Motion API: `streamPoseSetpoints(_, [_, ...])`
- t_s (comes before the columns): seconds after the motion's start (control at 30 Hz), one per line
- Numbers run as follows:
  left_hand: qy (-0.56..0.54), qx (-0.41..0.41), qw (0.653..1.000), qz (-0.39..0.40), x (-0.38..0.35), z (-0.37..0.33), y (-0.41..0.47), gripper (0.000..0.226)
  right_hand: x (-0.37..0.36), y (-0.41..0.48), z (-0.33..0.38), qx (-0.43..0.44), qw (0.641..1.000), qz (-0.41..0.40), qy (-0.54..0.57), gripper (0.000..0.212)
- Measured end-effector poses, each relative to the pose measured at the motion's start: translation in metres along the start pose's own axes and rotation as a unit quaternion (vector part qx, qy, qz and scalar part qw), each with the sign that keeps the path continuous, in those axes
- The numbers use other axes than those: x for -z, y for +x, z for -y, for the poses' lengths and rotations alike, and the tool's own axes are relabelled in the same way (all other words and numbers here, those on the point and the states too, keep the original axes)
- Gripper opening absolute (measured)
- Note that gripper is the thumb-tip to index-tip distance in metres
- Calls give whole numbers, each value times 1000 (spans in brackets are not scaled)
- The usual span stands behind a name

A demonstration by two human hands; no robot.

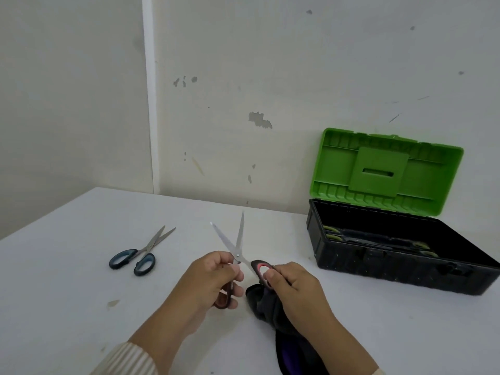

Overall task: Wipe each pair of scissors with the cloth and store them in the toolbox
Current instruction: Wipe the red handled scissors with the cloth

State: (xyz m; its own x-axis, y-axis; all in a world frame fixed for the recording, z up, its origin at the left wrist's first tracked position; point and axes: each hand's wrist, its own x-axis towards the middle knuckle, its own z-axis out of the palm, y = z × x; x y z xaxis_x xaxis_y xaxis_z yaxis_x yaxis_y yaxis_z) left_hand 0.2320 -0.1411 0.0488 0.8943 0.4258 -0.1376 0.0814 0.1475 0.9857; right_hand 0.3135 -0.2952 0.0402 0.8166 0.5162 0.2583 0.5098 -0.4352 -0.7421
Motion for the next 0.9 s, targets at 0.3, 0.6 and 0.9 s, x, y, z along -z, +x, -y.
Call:
streamPoseSetpoints(0.3, [84,2,996,25,4,1,1,27,26,11,-15,-37,985,-142,88,26])
streamPoseSetpoints(0.6, [144,-8,989,44,-14,12,-1,29,1,1,12,114,989,0,-95,13])
streamPoseSetpoints(0.9, [169,-29,985,33,-16,12,-2,32,-3,7,-1,146,975,-87,-141,11])
